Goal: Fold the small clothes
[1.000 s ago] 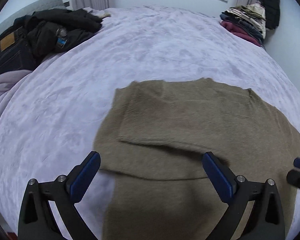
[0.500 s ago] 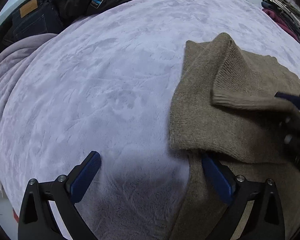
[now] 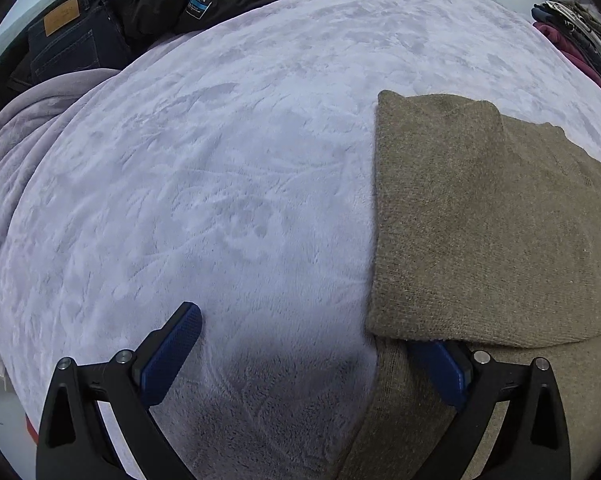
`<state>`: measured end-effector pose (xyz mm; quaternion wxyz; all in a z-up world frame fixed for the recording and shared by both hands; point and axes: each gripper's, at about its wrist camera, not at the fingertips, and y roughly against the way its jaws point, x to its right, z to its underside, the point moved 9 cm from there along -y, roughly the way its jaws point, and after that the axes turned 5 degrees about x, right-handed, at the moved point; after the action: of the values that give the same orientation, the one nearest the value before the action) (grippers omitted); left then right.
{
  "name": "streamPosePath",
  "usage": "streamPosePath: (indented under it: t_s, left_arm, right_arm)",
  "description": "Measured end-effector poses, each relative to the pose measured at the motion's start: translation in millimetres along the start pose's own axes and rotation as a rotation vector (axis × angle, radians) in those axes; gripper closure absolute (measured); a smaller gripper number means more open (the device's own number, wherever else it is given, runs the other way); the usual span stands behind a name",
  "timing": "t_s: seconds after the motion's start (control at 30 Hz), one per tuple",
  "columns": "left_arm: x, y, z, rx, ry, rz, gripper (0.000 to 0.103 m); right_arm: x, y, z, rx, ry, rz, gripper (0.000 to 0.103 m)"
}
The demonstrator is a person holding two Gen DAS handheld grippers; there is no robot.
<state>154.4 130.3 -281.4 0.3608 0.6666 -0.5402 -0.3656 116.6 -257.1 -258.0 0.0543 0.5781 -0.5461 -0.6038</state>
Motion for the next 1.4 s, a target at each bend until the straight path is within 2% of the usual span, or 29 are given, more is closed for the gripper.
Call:
streamPosePath:
  t_s: [0.07,0.1,0.13,0.17,0.23,0.3,0.37,0.47,0.57,0.7,0.83,0.93,0.97,1.0,1.03,1.07,1.1,1.13,1.17,1.2,1.23,1.3,1.4]
  left_arm:
    - [0.7,0.4,-1.5,0.001,-0.010,-0.013,0.001]
    - [1.1,1.3,-2.8,0.003,-0.014,-0.023,0.001]
    - [0.7,2.3,-4.4,0.007,-0.015,-0.034,0.001]
    - [0.1,3.5,-6.1,0.013,-0.015,-0.046,0.001]
    - [-1.3,5.1,-9.8,0.028,-0.018,-0.069,0.001]
    - [-1.3,5.2,-10.5,0.036,-0.024,-0.077,0.001]
    - [-0.6,4.5,-9.3,0.041,-0.025,-0.072,0.001]
    - [4.6,4.0,-3.6,0.029,-0.032,-0.044,0.001]
    - [2.6,10.3,4.4,0.005,-0.063,-0.021,0.001]
    - [-13.2,31.3,6.8,-0.022,-0.049,0.062,0.001]
    - [-8.3,46.2,-25.2,0.027,-0.043,0.130,0.001]
    - [26.9,24.5,-42.9,-0.025,-0.062,0.229,0.001]
    - [37.3,14.2,-46.3,-0.039,-0.064,0.256,0.001]
    - [46.7,4.1,-47.7,-0.057,-0.069,0.284,0.001]
    - [54.4,-9.3,-49.0,-0.079,-0.069,0.302,0.002]
    - [59.8,-17.8,-48.2,-0.098,-0.063,0.322,0.012]
    - [64.1,-24.5,-49.1,-0.114,-0.051,0.353,0.027]
    - [65.7,-25.6,-52.9,-0.114,-0.034,0.380,0.031]
    - [67.2,-22.5,-57.6,-0.103,-0.020,0.414,0.056]
    - [69.4,-18.7,-61.5,-0.107,-0.014,0.451,0.087]
    - [69.7,-15.1,-65.4,-0.111,-0.013,0.466,0.086]
    - [70.3,-8.0,-70.6,-0.074,-0.054,0.464,0.086]
    - [66.9,-19.9,-63.9,-0.085,-0.076,0.473,0.086]
  right_arm:
    - [-4.1,-2.5,-6.8,0.022,-0.068,-0.060,0.050]
    - [-3.8,-2.6,-11.4,0.027,-0.101,-0.066,0.052]
    - [-3.8,-6.8,-15.3,0.024,-0.145,-0.086,0.059]
    - [-2.7,-10.7,-20.4,0.012,-0.178,-0.086,0.098]
    - [-14.0,-10.8,-29.6,0.003,-0.141,-0.066,0.096]
    - [-45.3,7.0,-48.3,0.063,0.035,-0.083,0.096]
    - [-58.0,25.0,-56.6,0.100,0.138,-0.069,0.096]
    - [-25.4,31.4,-52.5,0.087,0.137,0.020,0.096]
    - [17.0,12.0,-25.6,-0.034,0.101,0.074,0.093]
    - [21.4,13.3,-18.7,-0.020,0.093,0.061,0.090]
    - [21.2,18.6,-19.4,-0.023,0.082,0.062,0.089]
    - [19.0,27.3,-15.2,-0.021,0.102,0.064,0.076]
    - [18.9,30.4,-12.1,-0.024,0.102,0.056,0.066]
    - [19.5,33.3,-9.5,-0.025,0.101,0.048,0.060]
    - [18.2,34.6,-7.3,-0.025,0.101,0.041,0.060]
    - [16.9,36.0,-4.7,-0.029,0.106,0.037,0.060]
    - [15.5,35.8,-2.6,-0.036,0.111,0.030,0.060]
    - [14.6,36.0,0.1,-0.046,0.117,0.022,0.060]
    - [14.2,36.3,2.7,-0.053,0.122,0.016,0.060]
    - [13.2,36.1,4.7,-0.061,0.126,0.008,0.060]
    - [12.5,36.1,6.3,-0.069,0.129,0.000,0.061]
    - [8.1,37.5,7.3,-0.072,0.134,-0.014,0.078]
    - [-3.1,38.8,6.7,-0.066,0.156,-0.028,0.078]
